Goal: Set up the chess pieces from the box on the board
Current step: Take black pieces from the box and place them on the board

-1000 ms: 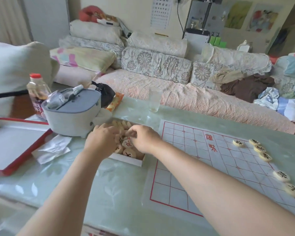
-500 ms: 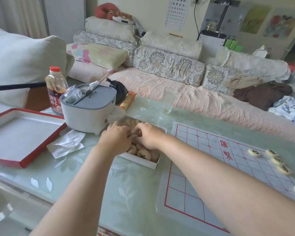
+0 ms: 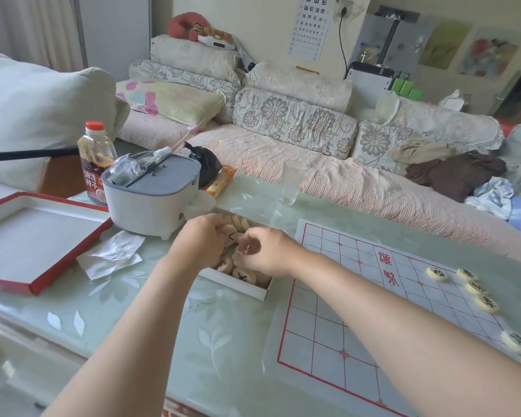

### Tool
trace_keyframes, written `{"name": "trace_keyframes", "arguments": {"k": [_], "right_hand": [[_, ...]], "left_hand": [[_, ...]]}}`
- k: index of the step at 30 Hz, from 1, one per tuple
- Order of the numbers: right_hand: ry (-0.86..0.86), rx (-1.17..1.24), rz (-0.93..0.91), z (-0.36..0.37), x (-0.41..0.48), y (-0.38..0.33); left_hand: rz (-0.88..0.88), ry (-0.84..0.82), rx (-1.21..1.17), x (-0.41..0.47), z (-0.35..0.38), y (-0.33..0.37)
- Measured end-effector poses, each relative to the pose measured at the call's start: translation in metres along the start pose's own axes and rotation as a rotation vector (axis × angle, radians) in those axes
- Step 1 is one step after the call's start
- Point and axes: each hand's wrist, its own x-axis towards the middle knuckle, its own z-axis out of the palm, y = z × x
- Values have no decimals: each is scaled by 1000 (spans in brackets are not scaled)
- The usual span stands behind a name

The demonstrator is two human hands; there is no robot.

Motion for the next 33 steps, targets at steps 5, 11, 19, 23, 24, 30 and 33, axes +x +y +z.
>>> {"name": "trace_keyframes", "arguments": {"k": [5, 11, 19, 23, 24, 30, 33], "right_hand": [[-30, -67, -62, 3, -16, -3], [109, 169, 13, -9, -30, 9], [217, 273, 242, -45, -98, 75], [236, 224, 358, -53, -145, 120], [246, 214, 395, -55, -157, 130], [221, 122, 574, -81, -210, 175], [178, 101, 605, -91, -227, 185]], "left_hand": [[-18, 3, -35, -7, 4, 9], [12, 14, -100, -15, 4, 23], [179, -126, -138, -35, 38, 86], [254, -264, -134, -51, 64, 126], [276, -308, -129, -55, 71, 134], [318, -529, -144, -81, 107, 182], [336, -596, -139, -94, 120, 200]]}}
